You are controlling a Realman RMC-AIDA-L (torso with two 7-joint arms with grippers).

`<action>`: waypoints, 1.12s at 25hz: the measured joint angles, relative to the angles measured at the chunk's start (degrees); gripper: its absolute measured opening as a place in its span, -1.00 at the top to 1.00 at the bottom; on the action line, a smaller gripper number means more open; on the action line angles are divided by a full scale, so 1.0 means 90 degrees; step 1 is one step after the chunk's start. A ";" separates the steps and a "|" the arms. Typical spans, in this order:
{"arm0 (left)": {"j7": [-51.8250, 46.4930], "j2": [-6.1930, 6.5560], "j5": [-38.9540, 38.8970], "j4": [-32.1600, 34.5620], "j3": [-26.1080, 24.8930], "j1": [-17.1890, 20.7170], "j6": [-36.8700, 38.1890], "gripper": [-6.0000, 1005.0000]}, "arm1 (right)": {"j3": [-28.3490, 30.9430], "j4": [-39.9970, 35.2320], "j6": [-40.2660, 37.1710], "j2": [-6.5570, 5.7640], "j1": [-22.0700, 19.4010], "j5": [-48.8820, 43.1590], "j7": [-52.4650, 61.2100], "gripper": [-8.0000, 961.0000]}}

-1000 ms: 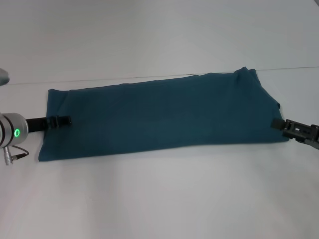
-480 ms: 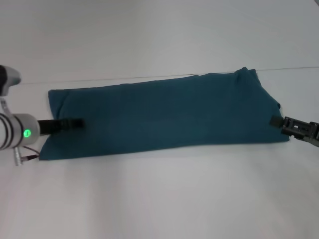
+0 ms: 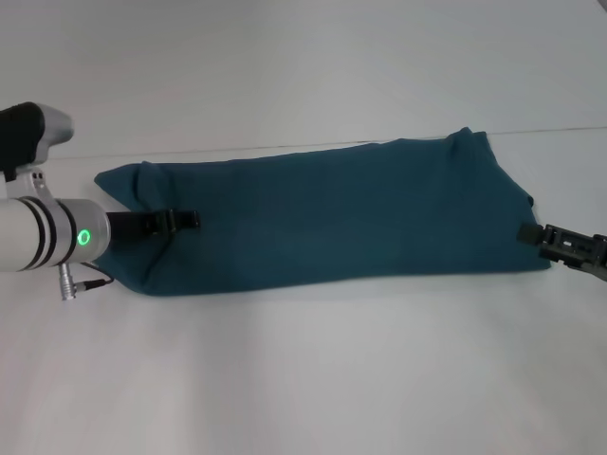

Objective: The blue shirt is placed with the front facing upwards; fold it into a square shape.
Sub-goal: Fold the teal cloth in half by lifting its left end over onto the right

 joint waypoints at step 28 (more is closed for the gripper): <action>0.0003 0.0061 0.0006 0.0169 -0.0005 0.0033 -0.0049 0.98 | 0.0009 0.0000 0.0011 -0.0010 0.0044 0.0032 0.0003 -0.98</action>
